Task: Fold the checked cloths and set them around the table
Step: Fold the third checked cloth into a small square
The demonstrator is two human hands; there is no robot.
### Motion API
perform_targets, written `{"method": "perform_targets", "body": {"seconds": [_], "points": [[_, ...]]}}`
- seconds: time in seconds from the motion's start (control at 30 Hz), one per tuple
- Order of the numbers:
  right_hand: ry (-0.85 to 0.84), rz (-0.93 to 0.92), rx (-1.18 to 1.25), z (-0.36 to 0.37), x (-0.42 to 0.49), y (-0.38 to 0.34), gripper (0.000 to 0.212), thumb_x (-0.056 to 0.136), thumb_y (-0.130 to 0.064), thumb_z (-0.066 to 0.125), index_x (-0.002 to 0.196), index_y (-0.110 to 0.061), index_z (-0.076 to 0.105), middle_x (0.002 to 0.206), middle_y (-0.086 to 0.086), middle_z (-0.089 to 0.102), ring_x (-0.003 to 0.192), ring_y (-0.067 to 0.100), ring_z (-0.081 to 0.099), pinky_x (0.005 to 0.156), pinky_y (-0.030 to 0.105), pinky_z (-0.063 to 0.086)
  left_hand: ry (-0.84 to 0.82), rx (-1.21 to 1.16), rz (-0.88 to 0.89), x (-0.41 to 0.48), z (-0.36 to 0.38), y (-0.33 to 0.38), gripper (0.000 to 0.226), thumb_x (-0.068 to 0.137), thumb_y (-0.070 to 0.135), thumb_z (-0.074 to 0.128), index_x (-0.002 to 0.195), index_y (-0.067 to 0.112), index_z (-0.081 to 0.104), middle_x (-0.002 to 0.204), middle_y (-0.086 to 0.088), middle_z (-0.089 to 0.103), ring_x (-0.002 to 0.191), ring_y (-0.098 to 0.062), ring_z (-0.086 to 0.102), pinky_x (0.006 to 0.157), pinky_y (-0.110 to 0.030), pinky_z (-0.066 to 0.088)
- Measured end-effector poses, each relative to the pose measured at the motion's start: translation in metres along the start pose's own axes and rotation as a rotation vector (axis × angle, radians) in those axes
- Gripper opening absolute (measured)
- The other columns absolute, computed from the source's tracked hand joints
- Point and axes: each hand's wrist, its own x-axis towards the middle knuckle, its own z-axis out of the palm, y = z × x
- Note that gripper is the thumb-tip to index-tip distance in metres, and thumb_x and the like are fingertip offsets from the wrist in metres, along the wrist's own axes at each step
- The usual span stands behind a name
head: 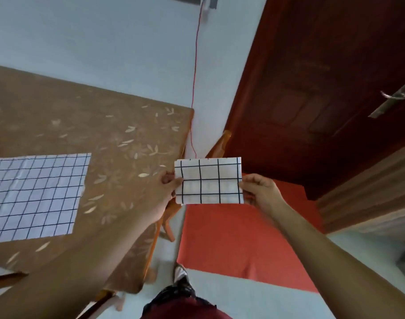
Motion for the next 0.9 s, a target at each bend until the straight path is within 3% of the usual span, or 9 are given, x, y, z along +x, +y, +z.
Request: {"method": "perform_targets", "body": {"seconds": [0.07,0.17,0.27,0.33,0.47,0.53,0.63,0.77,0.9], "points": [[-0.01,-0.016,-0.086,0.014,0.036,-0.02,0.009,0.092,-0.002,0.069,0.092,-0.01,0.072,0.076,0.005,0.07,0.067,0.021,0.063,0.071,0.04,0.052,0.052,-0.013,-0.017,0.02,-0.007,0.008,0.014,0.095,0.008,0.067,0.108,0.009,0.063,0.102,-0.015,0.072,0.093,-0.029,0.07,0.071,-0.034,0.057],[-0.049,-0.057,-0.198,0.04,0.085,-0.045,0.013,0.091,-0.001,0.07,0.088,-0.013,0.072,0.074,0.001,0.07,0.063,0.016,0.063,0.068,0.035,0.054,0.187,0.055,0.037,0.047,-0.023,0.016,0.016,0.084,0.022,0.075,0.093,0.028,0.063,0.09,-0.001,0.07,0.093,-0.028,0.066,0.083,-0.047,0.052],[-0.117,-0.09,-0.312,0.071,0.125,-0.061,0.012,0.092,-0.001,0.07,0.089,-0.012,0.071,0.08,0.004,0.072,0.067,0.017,0.069,0.07,0.038,0.061,0.34,0.057,0.077,0.06,-0.04,0.025,0.035,0.09,0.012,0.073,0.118,0.021,0.055,0.079,0.006,0.057,0.078,-0.014,0.055,0.073,-0.027,0.049],[-0.18,-0.1,-0.384,0.093,0.149,-0.067,0.009,0.092,-0.002,0.07,0.094,-0.011,0.072,0.089,0.011,0.075,0.077,0.027,0.074,0.077,0.045,0.064,0.444,0.113,0.101,0.066,-0.052,0.027,0.03,0.093,0.009,0.07,0.116,0.017,0.052,0.084,0.003,0.055,0.075,-0.009,0.054,0.067,-0.017,0.048],[-0.326,-0.171,-0.594,0.133,0.19,-0.072,0.009,0.095,-0.011,0.07,0.092,-0.02,0.071,0.086,0.01,0.074,0.076,0.028,0.07,0.077,0.045,0.061,0.583,0.298,0.107,0.078,-0.077,0.015,0.029,0.091,0.016,0.07,0.087,0.041,0.057,0.085,0.006,0.06,0.08,-0.014,0.059,0.082,-0.041,0.051],[-0.417,-0.197,-0.686,0.151,0.213,-0.069,0.006,0.097,-0.015,0.067,0.095,-0.02,0.071,0.087,0.007,0.075,0.08,0.028,0.072,0.079,0.046,0.06,0.637,0.324,0.088,0.084,-0.083,0.006,0.027,0.093,0.012,0.068,0.085,0.038,0.061,0.089,0.011,0.066,0.087,-0.015,0.063,0.088,-0.039,0.053],[-0.533,-0.167,-0.78,0.176,0.254,-0.06,0.006,0.096,-0.018,0.066,0.092,-0.017,0.071,0.088,0.011,0.074,0.083,0.032,0.071,0.081,0.05,0.059,0.703,0.352,0.02,0.094,-0.082,-0.003,0.014,0.094,0.01,0.067,0.096,0.024,0.066,0.1,0.0,0.068,0.083,-0.011,0.064,0.071,-0.014,0.052],[-0.699,-0.108,-0.879,0.2,0.313,-0.045,0.006,0.095,-0.011,0.064,0.093,-0.005,0.066,0.089,0.017,0.069,0.078,0.031,0.064,0.07,0.042,0.053,0.741,0.251,-0.135,0.113,-0.07,-0.031,0.019,0.092,0.015,0.071,0.104,0.028,0.065,0.101,0.003,0.062,0.095,-0.02,0.066,0.078,-0.033,0.059],[-0.825,-0.114,-1.029,0.216,0.36,-0.032,0.01,0.095,-0.003,0.062,0.091,0.006,0.064,0.086,0.027,0.065,0.074,0.026,0.059,0.068,0.036,0.046,0.781,0.111,-0.288,0.136,-0.047,-0.049,0.026,0.094,0.002,0.065,0.117,0.014,0.061,0.096,0.001,0.057,0.087,-0.018,0.062,0.078,-0.028,0.059]]}}
